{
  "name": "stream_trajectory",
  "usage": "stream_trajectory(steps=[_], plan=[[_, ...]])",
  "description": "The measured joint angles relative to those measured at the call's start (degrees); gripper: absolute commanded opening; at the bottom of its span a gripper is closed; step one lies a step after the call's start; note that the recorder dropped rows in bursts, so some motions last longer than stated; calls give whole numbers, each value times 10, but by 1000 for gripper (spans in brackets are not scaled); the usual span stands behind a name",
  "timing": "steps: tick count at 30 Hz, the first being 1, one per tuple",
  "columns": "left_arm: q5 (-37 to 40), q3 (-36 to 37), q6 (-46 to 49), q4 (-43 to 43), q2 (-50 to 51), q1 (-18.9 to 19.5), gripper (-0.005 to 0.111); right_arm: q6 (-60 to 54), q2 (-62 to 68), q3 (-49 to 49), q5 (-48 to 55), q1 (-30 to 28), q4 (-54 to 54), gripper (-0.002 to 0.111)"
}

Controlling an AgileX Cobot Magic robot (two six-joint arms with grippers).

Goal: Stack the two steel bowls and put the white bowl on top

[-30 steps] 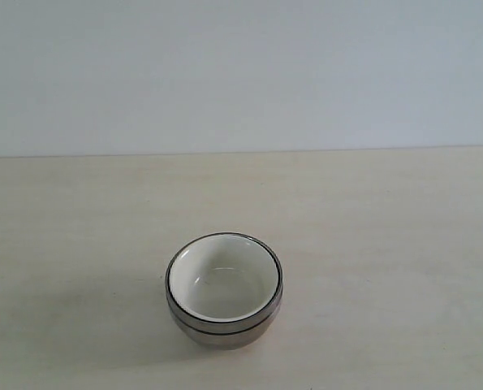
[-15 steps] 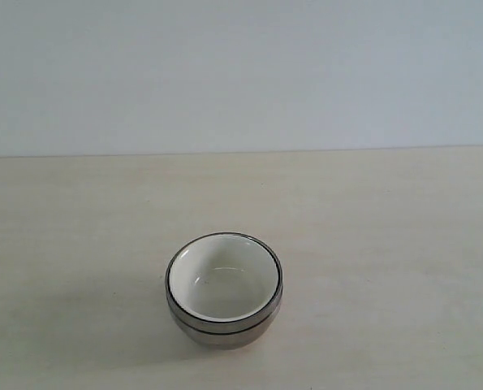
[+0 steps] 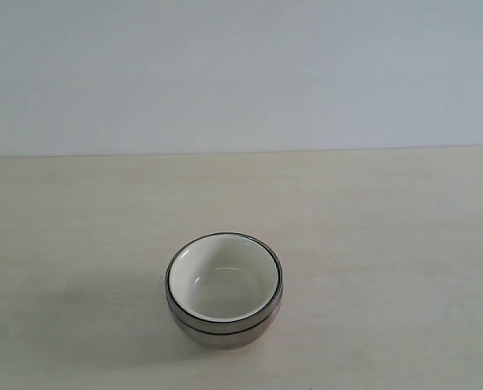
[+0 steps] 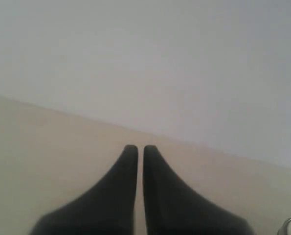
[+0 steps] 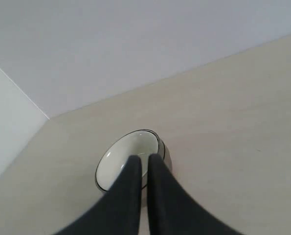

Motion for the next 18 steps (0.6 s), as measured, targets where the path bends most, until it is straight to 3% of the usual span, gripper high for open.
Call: stream_trajectory(steps=[3,6,7,9,12,18], plan=[[-3,0,-5,43,0,0,4,0,0,0,0,0,0,0],[22,0,-171,301,0,0,4,1,0,0,0,0,0,0],[44,0,-269,419,0,0,4,2,0,0,0,0,0,0],[84,0,-424,563,0,0,4,2,0,0,0,0,0,0],[95,0,-508,603,0,0,4,2,0,0,0,0,0,0],[104,0,-526,602,0,0,4,2,0,0,0,0,0,0]])
